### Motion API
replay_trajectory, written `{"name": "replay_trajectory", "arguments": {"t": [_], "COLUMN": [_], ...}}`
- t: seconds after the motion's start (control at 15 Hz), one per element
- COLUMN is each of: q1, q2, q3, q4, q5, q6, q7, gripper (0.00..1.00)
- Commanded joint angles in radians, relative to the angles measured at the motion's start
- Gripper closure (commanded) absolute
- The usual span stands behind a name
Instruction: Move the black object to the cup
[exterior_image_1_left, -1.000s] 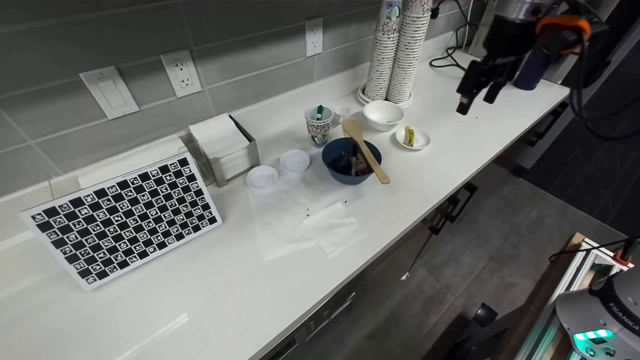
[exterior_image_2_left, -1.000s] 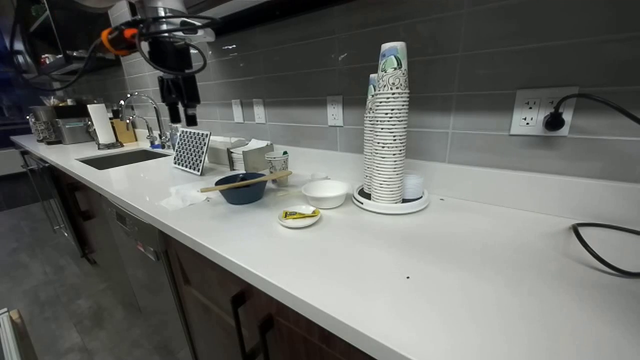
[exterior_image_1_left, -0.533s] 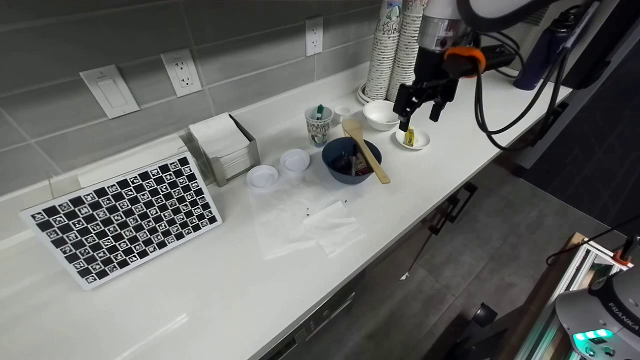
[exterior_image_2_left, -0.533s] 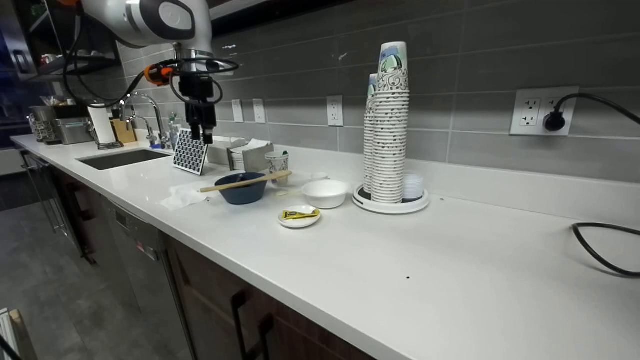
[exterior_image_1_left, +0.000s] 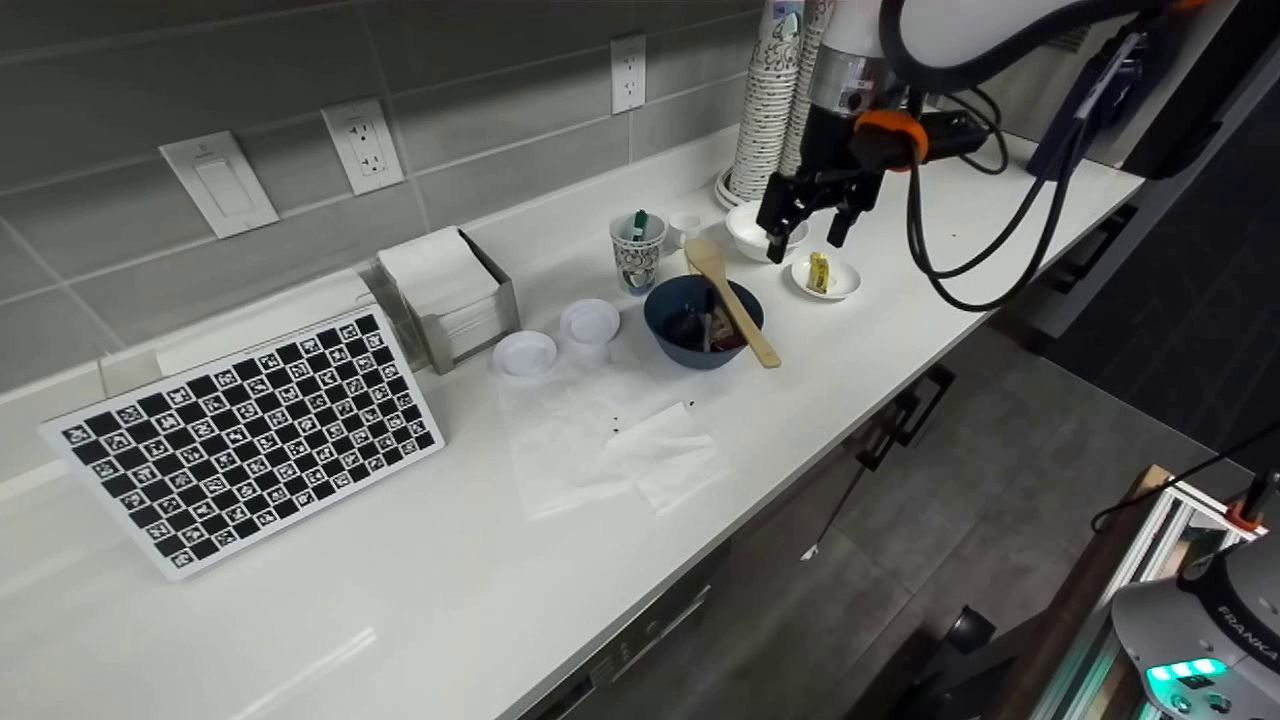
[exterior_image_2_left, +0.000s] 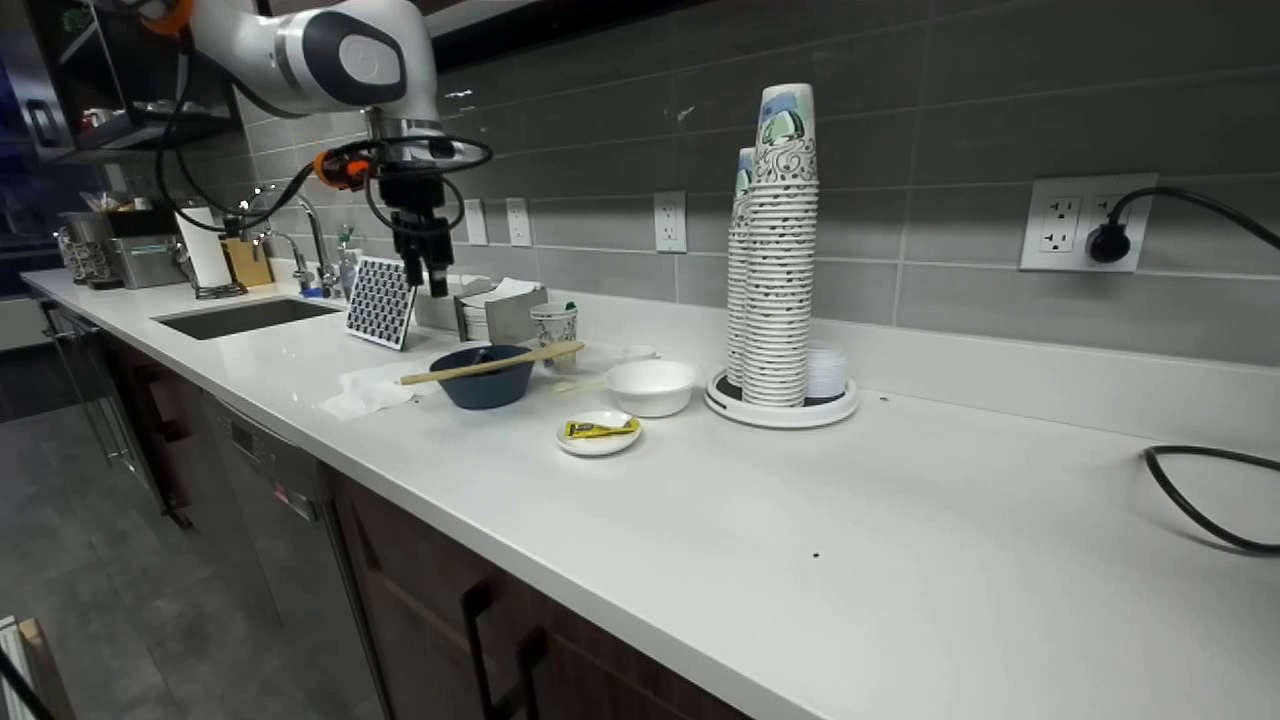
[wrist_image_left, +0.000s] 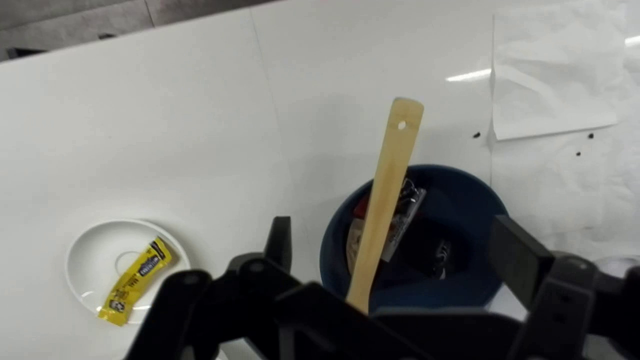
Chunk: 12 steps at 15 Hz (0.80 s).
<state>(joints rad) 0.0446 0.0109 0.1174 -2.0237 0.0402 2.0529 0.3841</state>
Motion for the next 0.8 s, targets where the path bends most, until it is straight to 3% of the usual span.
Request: {"name": "replay_trajectory", "arguments": {"t": [0.0,0.47,0.6,0.67,0.73], "q1": [0.019,0.068,0.085,0.092,0.097], "q2": [0.101,0.275,0.306,0.319,0.328], "q3": [-0.014,-0.010,-0.016,-0.022,-0.027], "q4": [0.008,0.055,0.065,0.075,0.081], "q5": [0.013,0.095,0.093,0.086,0.084], "q6": [0.196,0.419,0.471,0.484,0.494], "q7": [0.015,0.096,0.097,0.103,0.108], "gripper": [0.00,0.01,0.08,0.17,0.21]}}
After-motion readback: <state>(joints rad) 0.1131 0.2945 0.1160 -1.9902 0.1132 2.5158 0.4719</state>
